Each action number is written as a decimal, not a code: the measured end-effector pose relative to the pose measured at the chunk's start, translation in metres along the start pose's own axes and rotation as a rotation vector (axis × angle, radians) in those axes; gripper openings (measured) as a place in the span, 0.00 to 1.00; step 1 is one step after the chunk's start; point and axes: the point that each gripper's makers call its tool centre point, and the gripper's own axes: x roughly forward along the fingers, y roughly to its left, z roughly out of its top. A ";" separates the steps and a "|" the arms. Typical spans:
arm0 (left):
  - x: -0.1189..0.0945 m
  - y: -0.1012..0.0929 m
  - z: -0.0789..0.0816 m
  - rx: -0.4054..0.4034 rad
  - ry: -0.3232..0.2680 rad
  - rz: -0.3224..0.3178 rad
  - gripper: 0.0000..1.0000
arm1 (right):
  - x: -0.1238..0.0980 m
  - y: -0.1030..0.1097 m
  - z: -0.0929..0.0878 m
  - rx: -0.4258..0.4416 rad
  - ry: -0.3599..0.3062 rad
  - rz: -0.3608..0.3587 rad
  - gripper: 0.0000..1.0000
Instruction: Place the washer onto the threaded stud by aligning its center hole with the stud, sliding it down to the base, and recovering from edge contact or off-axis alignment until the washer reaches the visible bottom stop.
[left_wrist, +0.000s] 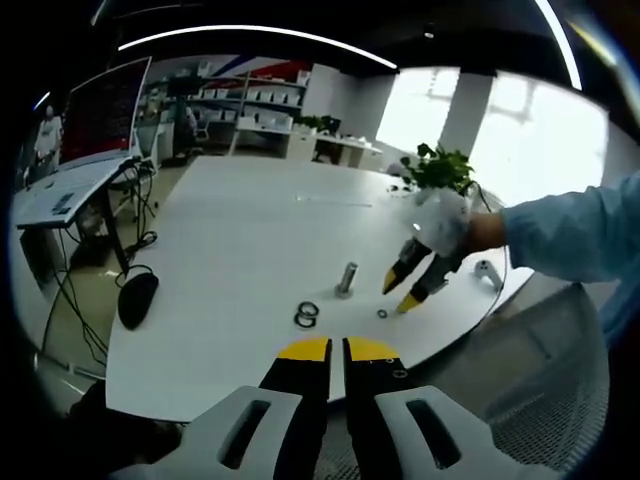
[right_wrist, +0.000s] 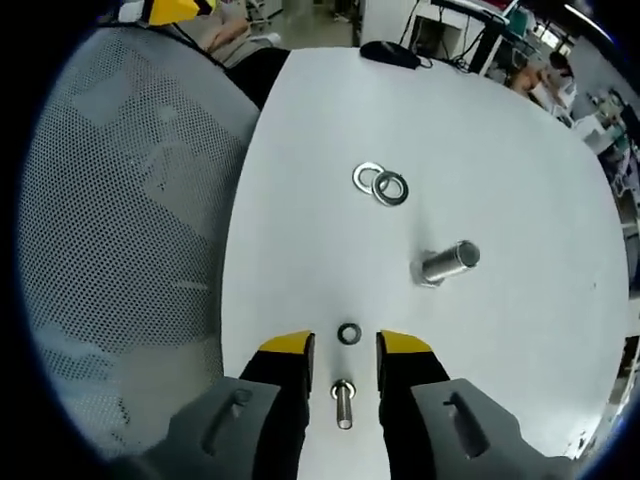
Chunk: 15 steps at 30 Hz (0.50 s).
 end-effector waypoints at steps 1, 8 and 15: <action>0.000 0.000 0.000 0.001 0.001 -0.001 0.02 | 0.003 0.003 -0.001 0.002 0.010 0.017 0.22; 0.000 0.001 0.001 0.000 -0.001 0.003 0.02 | 0.015 0.002 -0.006 -0.006 0.050 0.017 0.21; 0.000 0.002 0.001 -0.004 -0.005 0.005 0.02 | 0.024 -0.001 -0.013 -0.010 0.096 0.011 0.21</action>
